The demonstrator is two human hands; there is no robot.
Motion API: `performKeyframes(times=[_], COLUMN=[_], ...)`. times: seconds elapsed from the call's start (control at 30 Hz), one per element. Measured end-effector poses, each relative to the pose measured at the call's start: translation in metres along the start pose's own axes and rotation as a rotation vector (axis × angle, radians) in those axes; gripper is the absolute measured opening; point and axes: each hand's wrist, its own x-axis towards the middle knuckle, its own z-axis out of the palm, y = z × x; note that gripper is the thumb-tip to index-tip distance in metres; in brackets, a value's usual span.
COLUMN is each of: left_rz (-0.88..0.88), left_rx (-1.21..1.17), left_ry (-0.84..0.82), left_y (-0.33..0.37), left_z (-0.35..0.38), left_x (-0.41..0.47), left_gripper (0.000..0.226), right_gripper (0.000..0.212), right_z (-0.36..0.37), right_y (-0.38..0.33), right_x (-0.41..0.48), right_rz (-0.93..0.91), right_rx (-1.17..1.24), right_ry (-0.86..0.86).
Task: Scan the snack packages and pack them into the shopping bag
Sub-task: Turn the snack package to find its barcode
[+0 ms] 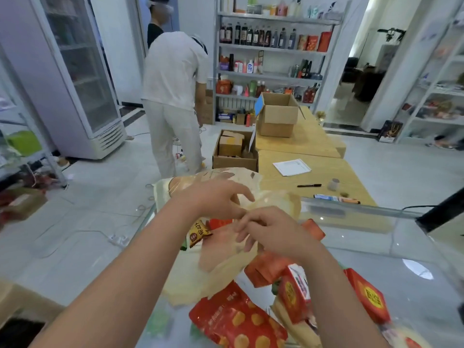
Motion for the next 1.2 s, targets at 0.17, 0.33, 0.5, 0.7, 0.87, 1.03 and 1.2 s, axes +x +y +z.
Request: performKeyframes(times=[0.17, 0.33, 0.5, 0.7, 0.87, 1.03, 1.2], left_rz=[0.083, 0.259, 0.281, 0.232, 0.155, 0.090, 0.060], left_rx=[-0.008, -0.163, -0.154, -0.129, -0.067, -0.063, -0.033], left_ry=[0.027, 0.311, 0.248, 0.234, 0.247, 0.246, 0.253], left_y=[0.020, 0.067, 0.116, 0.155, 0.171, 0.185, 0.194], left_z=[0.011, 0.028, 0.058, 0.072, 0.073, 0.075, 0.075], left_x=[0.014, 0.032, 0.055, 0.069, 0.078, 0.080, 0.077], left_gripper=[0.030, 0.020, 0.018, 0.017, 0.018, 0.019, 0.021], right_gripper=[0.027, 0.017, 0.055, 0.050, 0.041, 0.024, 0.014], right_z=[-0.057, -0.082, -0.075, -0.054, -0.056, -0.064, -0.072], right_y=[0.032, 0.105, 0.146, 0.175, 0.189, 0.201, 0.198], right_x=[-0.034, -0.051, -0.061, -0.055, -0.058, -0.066, -0.067], right_rz=[0.062, 0.284, 0.483, 0.347, 0.180, 0.026, -0.101], right_rx=[0.131, -0.057, -0.423, -0.877, -0.871, -0.784, -0.756], right_ry=[0.321, 0.508, 0.152, 0.016, 0.005, 0.099, 0.108])
